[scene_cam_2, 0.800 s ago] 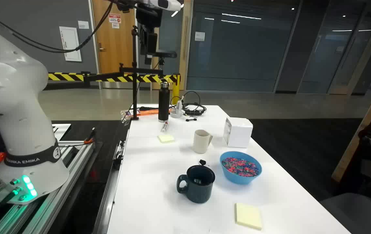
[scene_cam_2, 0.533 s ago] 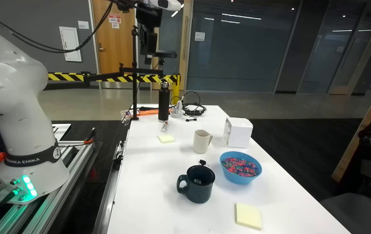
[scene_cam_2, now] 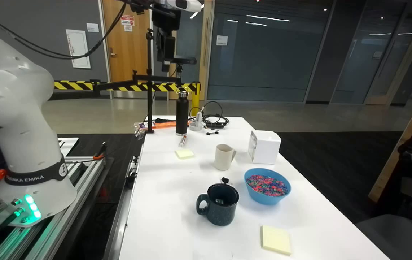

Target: Use the paper towel to wipe the table

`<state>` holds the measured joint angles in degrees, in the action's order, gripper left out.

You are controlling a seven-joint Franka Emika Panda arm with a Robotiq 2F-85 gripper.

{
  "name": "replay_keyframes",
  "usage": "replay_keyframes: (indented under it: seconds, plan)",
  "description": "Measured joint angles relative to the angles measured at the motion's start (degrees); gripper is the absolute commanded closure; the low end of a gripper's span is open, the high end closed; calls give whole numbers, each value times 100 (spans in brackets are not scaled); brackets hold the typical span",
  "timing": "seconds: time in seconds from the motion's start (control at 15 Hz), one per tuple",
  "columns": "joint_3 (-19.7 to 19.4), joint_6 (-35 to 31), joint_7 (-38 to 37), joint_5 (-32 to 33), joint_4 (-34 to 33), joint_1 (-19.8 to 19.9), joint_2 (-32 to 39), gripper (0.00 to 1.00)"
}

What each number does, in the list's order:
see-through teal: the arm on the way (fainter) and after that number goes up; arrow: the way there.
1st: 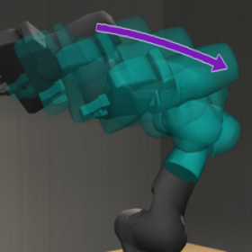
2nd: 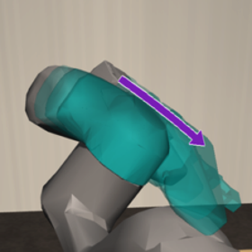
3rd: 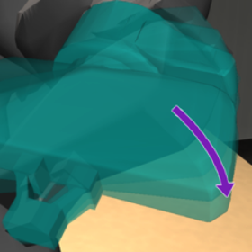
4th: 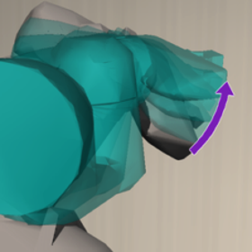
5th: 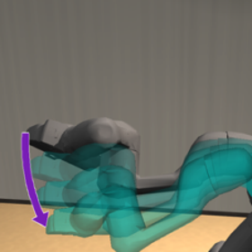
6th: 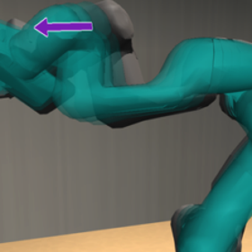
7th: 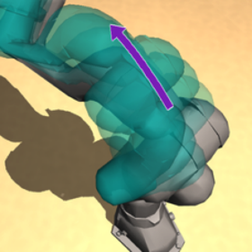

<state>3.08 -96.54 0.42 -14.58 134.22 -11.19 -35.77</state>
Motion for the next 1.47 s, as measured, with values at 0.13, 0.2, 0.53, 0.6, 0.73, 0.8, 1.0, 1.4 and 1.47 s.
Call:
replay_keyframes:
  seconds: [0.13,0.2,0.53,0.6,0.73,0.8,1.0,1.4,1.47]
  plan:
    - [127,-289,-226,23,31,203,26,0]
    - [185,-471,-379,33,49,326,52,0]
    - [291,-1225,-1080,184,78,897,271,0]
    - [292,-1319,-1198,248,82,994,315,0]
    - [290,-1459,-1430,404,99,1178,390,0]
    - [288,-1530,-1545,477,116,1271,422,0]
    - [268,-1695,-1901,703,193,1542,495,0]
    - [173,-1771,-2382,909,271,1884,589,0]
    - [146,-1811,-2458,909,300,1930,600,0]
